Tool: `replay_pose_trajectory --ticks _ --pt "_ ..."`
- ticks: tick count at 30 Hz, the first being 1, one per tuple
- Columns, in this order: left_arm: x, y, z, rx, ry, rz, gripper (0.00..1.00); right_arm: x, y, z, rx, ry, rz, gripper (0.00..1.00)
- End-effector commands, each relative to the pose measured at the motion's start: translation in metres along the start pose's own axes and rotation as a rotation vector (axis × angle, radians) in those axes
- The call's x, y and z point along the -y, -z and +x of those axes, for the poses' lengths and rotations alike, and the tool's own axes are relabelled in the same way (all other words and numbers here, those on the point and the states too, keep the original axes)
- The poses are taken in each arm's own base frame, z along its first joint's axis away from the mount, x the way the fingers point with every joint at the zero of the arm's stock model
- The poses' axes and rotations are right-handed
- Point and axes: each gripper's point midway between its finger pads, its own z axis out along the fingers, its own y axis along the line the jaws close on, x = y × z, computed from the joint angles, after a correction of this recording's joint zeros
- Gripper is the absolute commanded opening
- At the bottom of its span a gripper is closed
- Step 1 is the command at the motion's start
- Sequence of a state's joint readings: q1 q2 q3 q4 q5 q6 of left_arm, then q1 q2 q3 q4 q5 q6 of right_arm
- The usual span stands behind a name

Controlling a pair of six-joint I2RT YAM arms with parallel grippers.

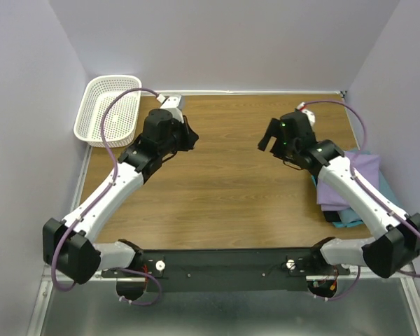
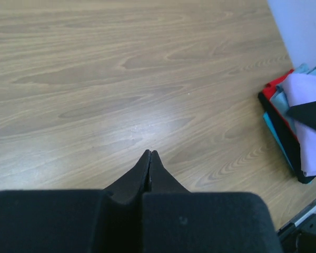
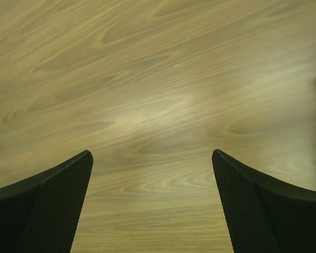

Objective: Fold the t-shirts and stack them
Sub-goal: Reset both grippers

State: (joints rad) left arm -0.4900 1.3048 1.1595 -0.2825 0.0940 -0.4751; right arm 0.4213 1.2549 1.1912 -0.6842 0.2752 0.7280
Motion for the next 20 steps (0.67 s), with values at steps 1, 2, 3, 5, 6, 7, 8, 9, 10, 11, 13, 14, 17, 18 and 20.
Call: replay_pose_trajectory --ticks 1,2,3,5,6,7,8,9,10,11,13,14,17,18,20 --pt "-0.006 0.017 -0.017 0.135 0.011 -0.017 0.00 -0.049 -0.009 -0.004 0.095 0.038 -0.091 1.00" --pt "-0.007 0.026 -0.015 0.154 0.013 -0.011 0.00 -0.059 -0.008 0.003 0.102 0.069 -0.103 1.00" --pt "-0.010 0.026 -0.009 0.163 0.022 -0.008 0.00 -0.066 -0.016 0.008 0.102 0.084 -0.109 1.00" --pt "-0.007 0.040 -0.015 0.215 0.025 0.008 0.00 -0.076 -0.021 0.013 0.106 0.099 -0.129 1.00" --pt "-0.007 0.044 -0.018 0.240 0.028 0.013 0.00 -0.075 -0.025 0.018 0.098 0.106 -0.129 1.00" --pt "-0.008 0.047 -0.018 0.252 0.028 0.013 0.00 -0.074 -0.028 0.021 0.096 0.099 -0.126 1.00" --pt "-0.008 0.052 -0.017 0.266 0.026 0.017 0.00 -0.073 -0.029 0.019 0.108 0.098 -0.122 1.00" --pt "-0.011 0.054 -0.021 0.290 0.027 -0.002 0.00 -0.073 -0.029 0.018 0.119 0.096 -0.122 1.00" --pt "-0.012 0.056 -0.021 0.297 0.025 -0.006 0.00 -0.069 -0.029 0.018 0.129 0.101 -0.112 1.00" --pt "-0.013 0.058 -0.022 0.304 0.024 -0.007 0.00 -0.066 -0.029 0.014 0.150 0.107 -0.097 1.00" --pt "-0.012 0.060 -0.025 0.314 0.024 -0.006 0.00 -0.062 -0.027 0.010 0.171 0.113 -0.086 1.00" --pt "-0.012 0.060 -0.026 0.317 0.021 -0.005 0.00 -0.060 -0.026 0.009 0.180 0.117 -0.079 1.00" --pt "-0.011 0.060 -0.031 0.326 0.013 -0.002 0.00 -0.055 -0.023 0.005 0.200 0.118 -0.066 1.00" --pt "-0.010 0.061 -0.033 0.329 0.013 -0.001 0.00 -0.055 -0.020 0.003 0.207 0.109 -0.069 1.00" --pt "-0.006 0.063 -0.038 0.342 0.008 0.010 0.00 -0.052 -0.018 0.002 0.218 0.102 -0.065 1.00"
